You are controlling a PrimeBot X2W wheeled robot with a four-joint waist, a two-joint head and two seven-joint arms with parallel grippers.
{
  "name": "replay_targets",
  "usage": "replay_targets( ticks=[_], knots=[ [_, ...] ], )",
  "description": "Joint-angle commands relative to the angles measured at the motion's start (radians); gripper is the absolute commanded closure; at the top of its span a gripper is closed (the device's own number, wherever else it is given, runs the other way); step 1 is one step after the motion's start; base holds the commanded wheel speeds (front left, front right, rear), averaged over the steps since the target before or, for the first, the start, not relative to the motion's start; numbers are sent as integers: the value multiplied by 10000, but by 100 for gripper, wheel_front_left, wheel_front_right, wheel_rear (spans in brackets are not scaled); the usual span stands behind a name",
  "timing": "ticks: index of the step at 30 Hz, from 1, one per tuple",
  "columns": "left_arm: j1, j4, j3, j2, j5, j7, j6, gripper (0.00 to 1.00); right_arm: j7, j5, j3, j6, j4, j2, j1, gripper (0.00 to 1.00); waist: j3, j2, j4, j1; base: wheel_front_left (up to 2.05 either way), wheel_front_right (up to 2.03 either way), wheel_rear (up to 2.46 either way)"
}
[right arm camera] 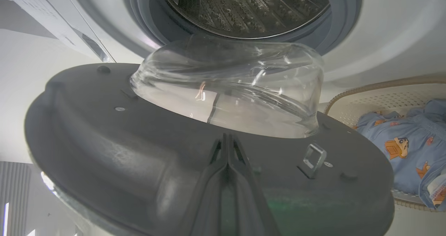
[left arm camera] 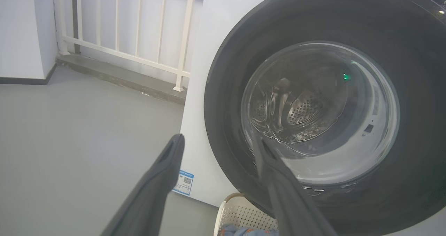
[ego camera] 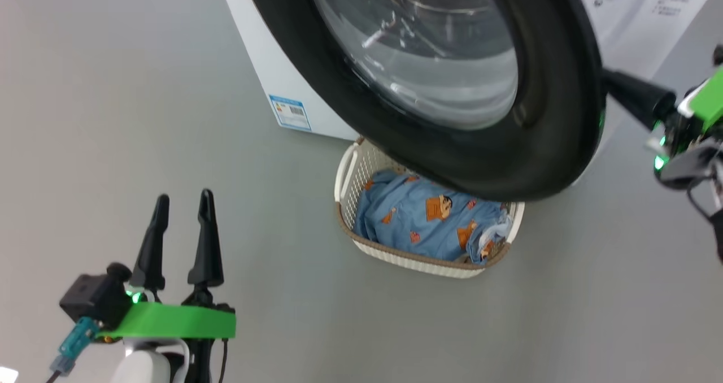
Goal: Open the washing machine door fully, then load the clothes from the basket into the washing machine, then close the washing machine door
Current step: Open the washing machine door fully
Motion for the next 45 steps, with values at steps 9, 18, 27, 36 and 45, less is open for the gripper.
replay_targets(
  ticks=[9,18,27,36,45],
  knots=[
    [479,235,138,521,49,-63,-23,0,535,387,213,60,-1288,507,1872,100,-1257,0,764,0,0,0,0],
    [547,794,-44,722,-88,-63,-23,0,715,510,269,60,-2150,845,3066,100,-1609,0,1429,0,0,0,0],
    [524,1080,-236,834,-182,-63,-23,0,1078,671,446,60,-2692,1196,3814,100,-1862,0,1950,0,0,0,0],
    [565,1105,-182,815,-218,-63,-23,0,1128,574,654,60,-2878,1575,3987,100,-1843,0,2124,0,0,0,0],
    [554,1059,-34,749,-202,-63,-23,0,1192,566,540,60,-2842,1566,3935,100,-1785,0,1970,0,0,0,0]
  ],
)
